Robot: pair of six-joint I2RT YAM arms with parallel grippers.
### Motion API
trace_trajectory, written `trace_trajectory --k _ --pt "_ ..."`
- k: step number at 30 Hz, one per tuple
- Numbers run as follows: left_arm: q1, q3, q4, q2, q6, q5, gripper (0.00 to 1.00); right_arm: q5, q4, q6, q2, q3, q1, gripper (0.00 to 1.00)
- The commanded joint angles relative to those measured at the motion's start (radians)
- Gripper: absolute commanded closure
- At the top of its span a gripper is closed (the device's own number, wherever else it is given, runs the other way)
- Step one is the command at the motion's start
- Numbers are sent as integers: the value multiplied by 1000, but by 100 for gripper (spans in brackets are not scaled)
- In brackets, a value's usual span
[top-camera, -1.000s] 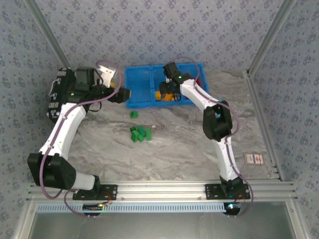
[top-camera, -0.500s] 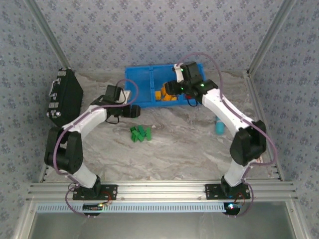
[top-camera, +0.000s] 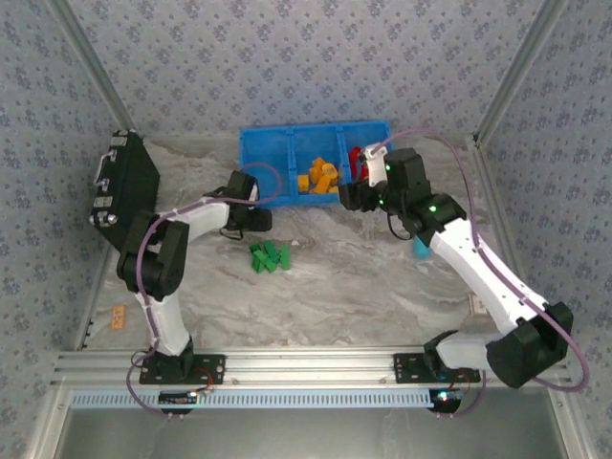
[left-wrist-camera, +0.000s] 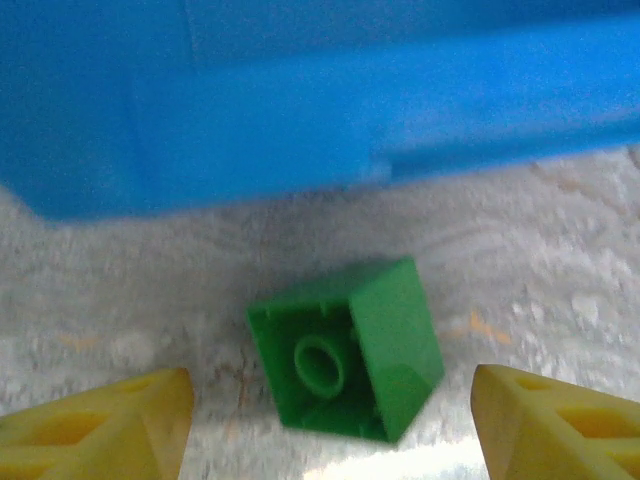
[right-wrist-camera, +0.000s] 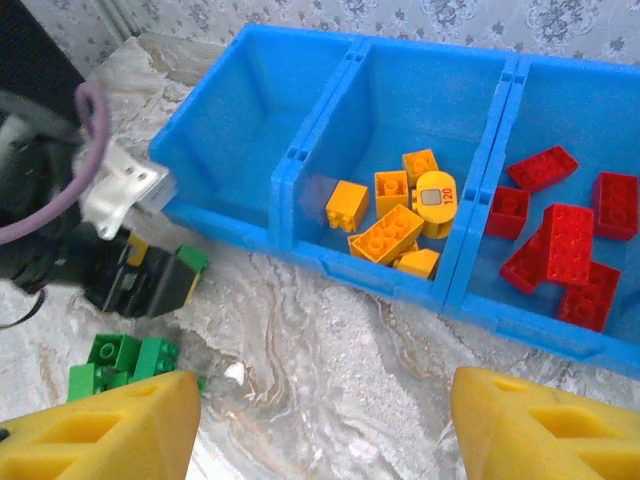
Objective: Sort the legos into containers by color
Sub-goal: Pick up the lego from the center of the table.
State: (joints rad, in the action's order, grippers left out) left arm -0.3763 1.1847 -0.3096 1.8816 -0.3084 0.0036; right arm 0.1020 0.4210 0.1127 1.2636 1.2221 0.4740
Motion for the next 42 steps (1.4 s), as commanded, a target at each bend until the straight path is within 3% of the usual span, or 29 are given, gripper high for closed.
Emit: trace_trajectory --k 1,10,29,36,42 --pt "-13 67 18 34 -12 -53 28 16 6 13 -20 -21 4 31" --pt "-14 123 -15 106 -20 -91 40 4 28 -4 -39 -74 0 32" --pt "-39 89 -73 93 -14 -100 62 13 4 -13 10 -67 -15 32" --pt "-44 64 -89 10 -22 -109 66 1 13 -18 -7 -78 -27 32" --pt "-44 138 -131 -104 -11 -112 67 2 15 -9 -21 -93 -32 32"
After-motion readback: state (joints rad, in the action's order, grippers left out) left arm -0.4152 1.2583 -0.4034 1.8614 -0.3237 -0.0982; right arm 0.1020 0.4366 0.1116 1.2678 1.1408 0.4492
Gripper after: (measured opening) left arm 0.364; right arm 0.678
